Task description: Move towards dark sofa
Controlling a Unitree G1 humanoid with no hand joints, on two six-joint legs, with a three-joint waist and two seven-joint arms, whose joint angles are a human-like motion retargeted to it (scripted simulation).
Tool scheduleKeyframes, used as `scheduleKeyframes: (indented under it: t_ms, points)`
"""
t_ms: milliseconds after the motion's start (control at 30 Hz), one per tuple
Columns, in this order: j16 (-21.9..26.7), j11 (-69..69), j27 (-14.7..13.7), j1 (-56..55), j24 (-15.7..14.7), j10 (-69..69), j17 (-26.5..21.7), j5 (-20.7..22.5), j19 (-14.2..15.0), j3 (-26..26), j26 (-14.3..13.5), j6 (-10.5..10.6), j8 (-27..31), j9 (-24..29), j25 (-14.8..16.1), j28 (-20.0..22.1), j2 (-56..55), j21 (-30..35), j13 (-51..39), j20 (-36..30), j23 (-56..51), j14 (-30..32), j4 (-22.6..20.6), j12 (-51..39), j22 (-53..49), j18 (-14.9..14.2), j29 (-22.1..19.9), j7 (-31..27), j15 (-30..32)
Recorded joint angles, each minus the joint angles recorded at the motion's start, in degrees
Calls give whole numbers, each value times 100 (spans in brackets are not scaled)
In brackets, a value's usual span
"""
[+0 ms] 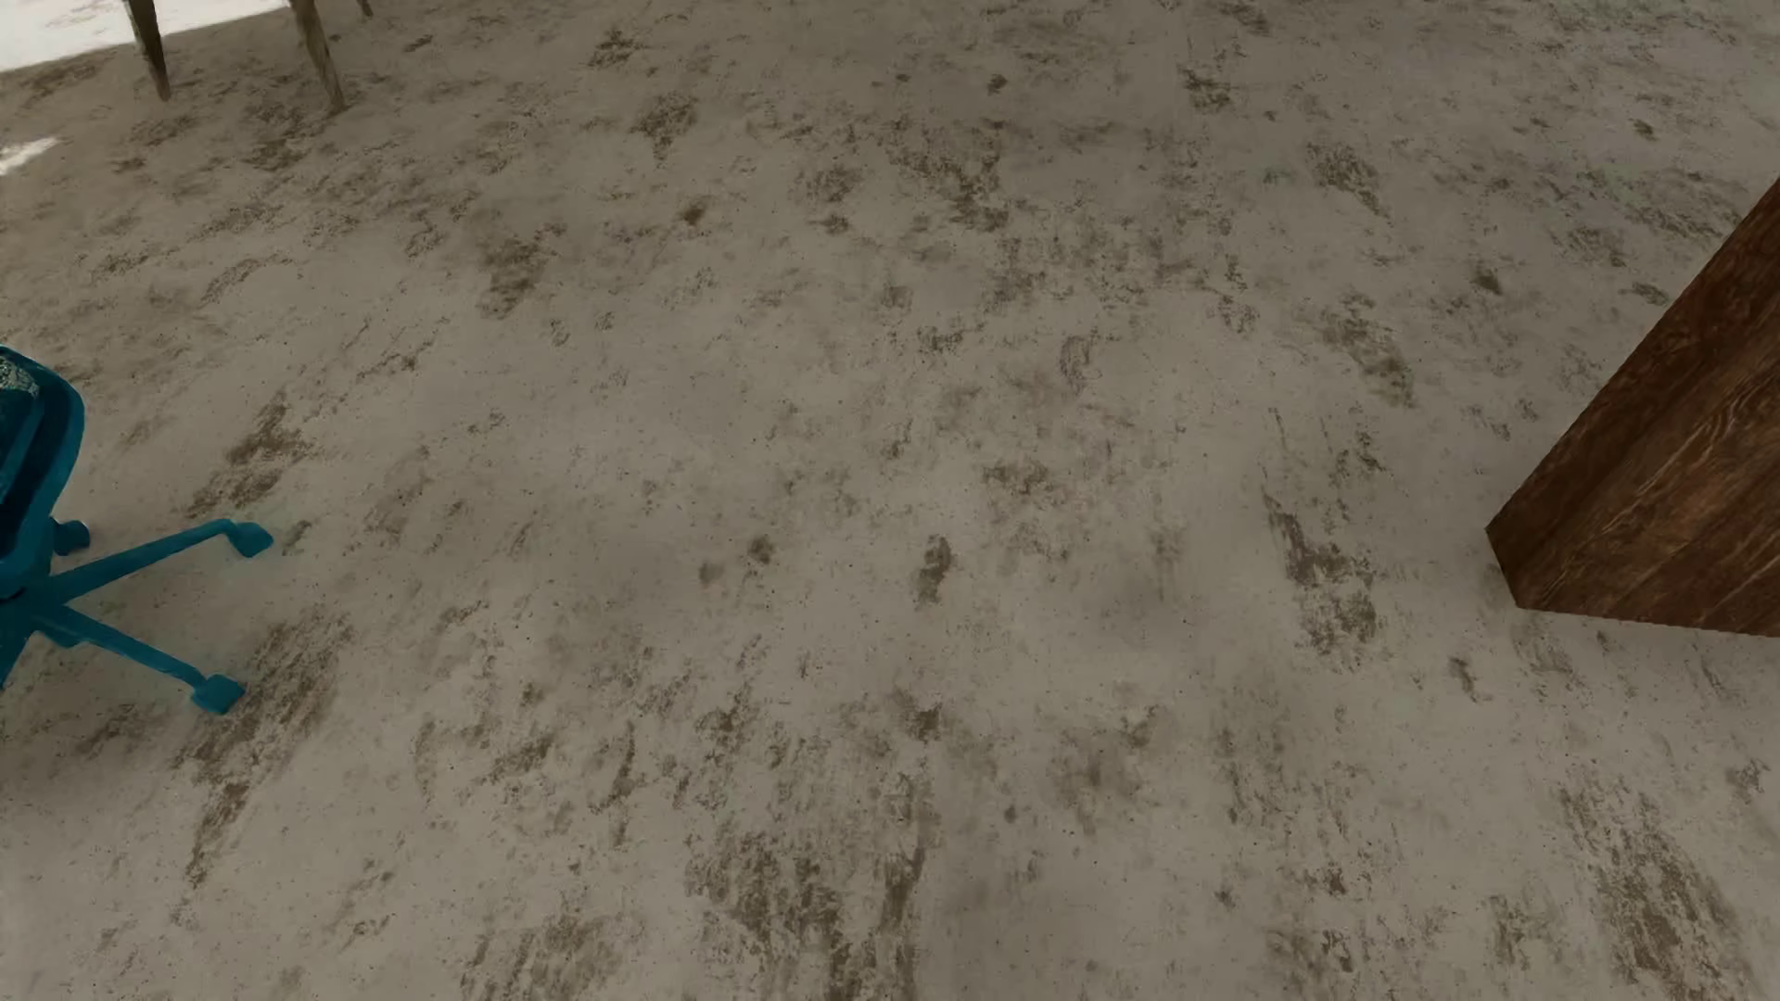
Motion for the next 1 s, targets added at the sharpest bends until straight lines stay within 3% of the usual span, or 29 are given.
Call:
scheduleKeyframes:
  t_ms: [67,100,133,300,367,500,600,667,700,733,800,867,900,933,1000]
  points:
    - [22,109,0,-41,0,-166,9,15,0,-40,0,-55,0,-8,0,0,-106,39,-17,59,-18,197,-13,21,42,0,0,0,266]
    - [34,133,0,-11,0,1397,-23,17,0,-39,0,-73,0,30,0,0,-48,74,25,-4,-122,-545,-63,51,15,0,0,0,304]
    - [53,201,0,-108,0,1460,-22,44,0,114,0,-103,0,-17,0,0,-112,110,25,36,-137,-1300,-113,93,59,0,0,0,327]
    - [23,292,0,-1846,0,4321,-232,203,0,647,0,64,0,485,0,0,536,-138,-62,385,-890,-1566,92,276,-234,0,0,0,-221]
    - [108,108,0,-2453,0,4160,-37,-56,0,1149,0,-168,0,481,0,0,809,-265,-287,370,-834,-1470,34,419,-199,0,0,0,-639]
    - [112,-215,0,-3464,0,2978,-228,-149,0,1381,0,-165,0,623,0,0,1737,-117,-575,211,-1300,-521,267,554,188,0,0,0,-1697]
    - [122,-257,0,-3859,0,2473,-222,-242,0,1613,0,-162,0,601,0,0,2296,124,-806,-67,-1261,-561,349,541,439,0,0,0,-1830]
    - [106,-112,0,-3960,0,3087,-160,-431,0,1833,0,-214,0,528,0,0,2536,-38,-695,147,-900,-674,354,650,571,0,0,0,-1363]
    - [113,200,0,-4045,0,3429,-137,-456,0,1912,0,-285,0,469,0,0,2436,135,-549,129,-752,-746,326,621,632,0,0,0,-794]
    - [116,738,0,-3872,0,3752,-88,-642,0,1884,0,-409,0,481,0,0,2352,247,-492,29,-448,-925,158,592,754,0,0,0,65]
    - [52,2760,0,-3317,0,3867,-56,-662,0,1587,0,-275,0,467,0,0,1461,371,-293,42,50,-1366,-59,497,745,0,0,0,1780]
    - [41,4888,0,-2462,0,3639,-120,-686,0,1145,0,-188,0,630,0,0,248,347,-45,72,77,-1700,-289,393,369,0,0,0,1744]
    - [43,5232,0,-1979,0,3381,-84,-598,0,797,0,-92,0,621,0,0,-377,183,119,56,59,-1775,-281,337,171,0,0,0,1630]
    - [56,4997,0,-1473,0,2985,-125,-523,0,557,0,34,0,690,0,0,-979,302,159,130,88,-1770,-278,204,-35,0,0,0,1589]
    - [109,3285,0,-396,0,2228,-163,-396,0,-35,0,153,0,717,0,0,-1832,295,316,405,127,-1695,-240,204,-502,0,0,0,2249]
